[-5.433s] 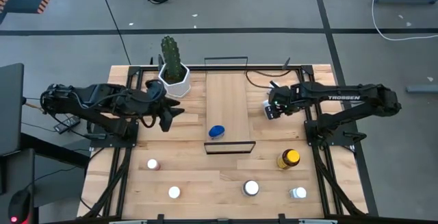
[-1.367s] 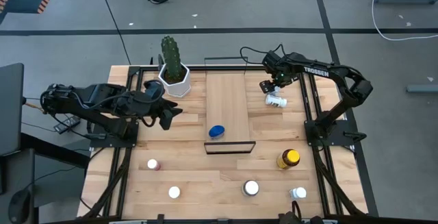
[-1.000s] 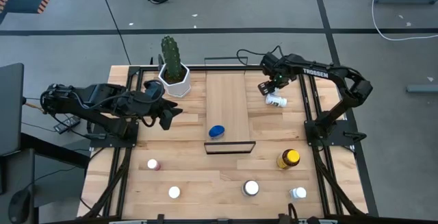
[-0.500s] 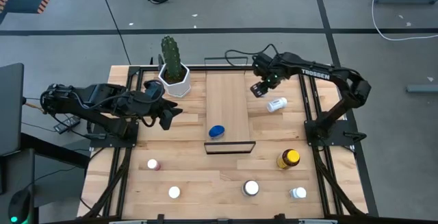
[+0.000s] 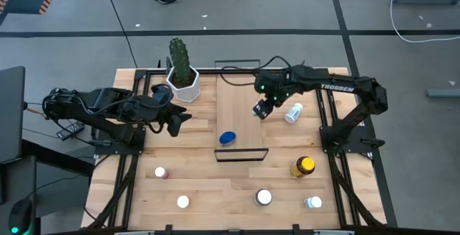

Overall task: Pick and place medicine bottles onto shelf by color
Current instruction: Put the top white and blue medicine bottle on the shelf, then put the pink medicine bottle on the shelf

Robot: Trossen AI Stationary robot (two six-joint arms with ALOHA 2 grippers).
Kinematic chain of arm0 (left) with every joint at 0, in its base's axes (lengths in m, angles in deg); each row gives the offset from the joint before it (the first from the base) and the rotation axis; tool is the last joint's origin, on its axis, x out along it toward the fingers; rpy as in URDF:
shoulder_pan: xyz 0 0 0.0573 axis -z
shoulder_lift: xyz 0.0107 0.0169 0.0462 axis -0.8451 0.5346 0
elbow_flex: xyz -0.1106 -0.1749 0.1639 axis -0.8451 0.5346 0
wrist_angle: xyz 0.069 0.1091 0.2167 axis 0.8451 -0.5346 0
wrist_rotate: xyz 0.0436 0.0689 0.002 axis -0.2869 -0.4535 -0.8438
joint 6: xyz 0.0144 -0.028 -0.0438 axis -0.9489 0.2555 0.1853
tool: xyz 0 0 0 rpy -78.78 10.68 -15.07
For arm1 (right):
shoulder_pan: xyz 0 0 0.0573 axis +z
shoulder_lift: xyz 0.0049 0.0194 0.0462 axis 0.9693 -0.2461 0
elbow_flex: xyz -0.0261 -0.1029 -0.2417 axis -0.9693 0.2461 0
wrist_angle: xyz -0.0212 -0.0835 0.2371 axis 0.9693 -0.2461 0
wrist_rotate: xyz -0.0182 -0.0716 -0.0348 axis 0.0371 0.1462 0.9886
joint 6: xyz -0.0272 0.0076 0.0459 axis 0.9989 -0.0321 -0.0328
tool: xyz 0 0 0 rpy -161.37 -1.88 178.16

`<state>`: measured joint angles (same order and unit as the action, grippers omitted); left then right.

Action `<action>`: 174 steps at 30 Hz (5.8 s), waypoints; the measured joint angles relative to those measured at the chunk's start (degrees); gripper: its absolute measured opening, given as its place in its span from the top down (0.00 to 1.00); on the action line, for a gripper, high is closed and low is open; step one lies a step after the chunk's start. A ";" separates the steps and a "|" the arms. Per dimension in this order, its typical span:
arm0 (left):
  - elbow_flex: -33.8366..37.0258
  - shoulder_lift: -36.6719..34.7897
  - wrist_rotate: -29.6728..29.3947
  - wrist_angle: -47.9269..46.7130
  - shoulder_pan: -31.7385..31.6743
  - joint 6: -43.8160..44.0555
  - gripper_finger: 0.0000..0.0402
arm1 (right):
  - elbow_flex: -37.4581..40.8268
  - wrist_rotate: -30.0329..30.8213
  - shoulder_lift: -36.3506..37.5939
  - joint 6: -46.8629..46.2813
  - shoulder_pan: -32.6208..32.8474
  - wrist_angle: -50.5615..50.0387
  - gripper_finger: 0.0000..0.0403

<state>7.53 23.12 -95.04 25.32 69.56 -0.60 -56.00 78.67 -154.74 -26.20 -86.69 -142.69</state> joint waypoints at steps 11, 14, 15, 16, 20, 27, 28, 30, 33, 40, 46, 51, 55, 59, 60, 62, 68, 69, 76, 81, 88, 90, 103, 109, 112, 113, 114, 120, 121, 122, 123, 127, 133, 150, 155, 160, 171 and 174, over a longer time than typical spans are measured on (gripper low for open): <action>0.00 0.00 0.00 0.01 -0.02 -0.25 0.53 | 0.00 -3.52 0.00 -15.20 9.43 7.04 0.54; 0.00 0.00 0.65 0.02 -0.02 -1.40 0.53 | 0.00 -3.87 -0.01 -16.55 10.79 6.50 0.54; 0.00 0.00 1.27 0.02 -0.02 -1.61 0.53 | 0.00 -3.91 -0.02 -16.85 11.16 6.42 0.54; 0.00 0.00 1.69 0.01 -0.02 -1.84 0.53 | 0.00 -4.03 -0.02 -17.05 11.48 6.41 0.54; 0.00 0.00 2.60 0.04 0.00 -2.05 0.53 | 0.00 -4.07 -0.02 -17.49 11.93 6.30 0.54; 0.00 0.00 2.60 0.04 0.01 -1.95 0.53 | 0.00 -4.08 -0.02 -17.08 11.88 6.59 0.54; 0.00 0.00 2.60 0.04 0.20 -1.95 0.53 | 0.00 -4.32 -0.02 -17.06 11.91 6.98 0.54; 0.00 0.00 2.60 0.04 0.73 -2.04 0.53 | 0.00 -4.74 -0.04 -16.93 12.23 8.60 0.54; 0.00 0.00 2.60 0.02 1.39 -2.12 0.53 | 0.00 -4.20 -0.13 -14.71 12.67 8.99 0.54; 0.00 0.02 2.58 -0.42 2.23 -2.12 0.53 | 0.02 -2.94 -4.09 -6.37 12.71 6.41 0.54; -0.02 0.02 2.58 -0.82 2.25 -1.47 0.53 | 0.02 -1.66 -7.62 -3.90 12.71 5.36 0.54; -0.02 0.02 2.58 -0.90 2.25 -1.20 0.53 | 0.07 -1.70 -10.16 -3.25 13.31 3.62 0.54; -0.02 0.02 2.57 -0.93 2.25 -0.65 0.53 | 0.07 -1.64 -11.45 -3.49 14.26 2.91 0.54; -0.02 0.02 2.57 -0.97 2.25 -0.39 0.53 | 0.07 -0.99 -11.56 -4.15 15.20 3.14 0.54; 0.00 0.02 2.56 -1.01 2.25 -0.39 0.53 | 0.04 -0.70 -11.56 -4.49 15.27 3.17 0.54; -0.02 0.02 2.56 -1.18 2.25 -0.43 0.53 | 0.07 -0.31 -11.56 -5.06 15.25 3.18 0.53; -0.02 0.02 2.56 -1.35 2.25 -0.47 0.53 | 0.07 -0.35 -11.56 -5.61 15.21 3.88 0.49; -0.02 0.02 2.55 -1.36 2.25 -0.46 0.53 | 0.07 -0.36 -11.56 -5.64 15.22 4.05 0.48; -0.02 0.02 2.54 -1.35 2.25 -0.44 0.53 | 0.07 -1.75 -11.56 -5.64 15.21 4.35 0.47; -0.02 0.02 2.54 -1.33 2.25 -0.44 0.53 | 0.05 -2.55 -11.56 -5.64 15.21 4.67 0.47; -0.01 0.02 2.54 -1.33 2.25 -0.42 0.53 | 0.07 -2.62 -11.54 -7.04 15.21 5.16 0.43; -0.02 0.02 2.54 -1.33 2.25 -0.42 0.53 | 0.07 -2.62 -11.54 -7.25 15.21 5.16 0.41; 0.00 0.02 5.88 -6.80 2.25 -0.37 0.53 | 0.04 -6.17 -8.08 -10.17 13.54 3.94 0.33; 0.02 0.79 11.35 -17.02 2.25 1.95 0.53 | 0.04 -5.11 -2.78 -12.18 11.40 3.37 0.33; 0.04 2.08 15.05 -20.25 2.40 2.66 0.53 | 0.03 -4.39 -0.24 -11.88 10.48 3.13 0.33; 0.04 2.77 16.54 -21.10 2.78 2.77 0.53 | 0.02 -3.86 0.39 -11.81 10.28 2.66 0.33; 0.04 3.36 17.92 -21.64 3.16 2.61 0.53 | 0.02 -3.43 0.97 -11.64 10.12 2.15 0.33; 0.02 8.54 22.10 -27.48 8.55 0.29 0.55 | 0.02 -0.49 3.13 -11.41 9.71 0.27 0.33; 0.02 9.31 22.07 -27.74 9.73 -0.24 0.55 | 0.02 -0.23 3.31 -10.97 9.71 0.07 0.33; 0.02 10.03 22.00 -27.76 10.88 -1.01 0.55 | 0.02 0.03 3.47 -10.33 9.72 -0.12 0.33; 0.02 10.70 21.83 -27.75 12.02 -1.37 0.54 | 0.02 0.22 3.71 -9.86 9.72 -0.11 0.33; 0.02 12.70 21.22 -27.50 14.94 -1.49 0.49 | 0.02 0.31 4.63 -9.31 9.72 -0.52 0.33; 0.99 13.28 20.20 -25.36 18.59 -1.49 0.38 | 0.02 0.67 7.72 -8.97 9.72 -1.03 0.33; 18.55 8.17 25.69 -13.78 29.16 13.86 0.16 | 0.02 11.02 20.27 -11.59 10.29 -4.12 0.34; 21.45 8.20 24.28 -13.80 28.42 18.21 0.12 | 0.02 11.31 21.10 -9.14 10.31 -7.41 0.34; 26.60 8.24 27.82 -8.02 28.45 24.32 0.08 | 0.02 11.85 21.18 -5.42 10.33 -8.99 0.34; 29.72 8.24 27.40 -6.20 28.42 33.92 0.08 | 0.02 14.94 21.18 -0.14 10.31 -10.16 0.34; 29.99 8.53 26.79 -6.04 28.42 35.94 0.08 | 0.02 16.08 21.18 0.91 10.31 -10.16 0.34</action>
<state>37.52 31.65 -68.24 19.28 97.98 35.34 -55.97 94.75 -133.56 -25.28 -76.38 -152.85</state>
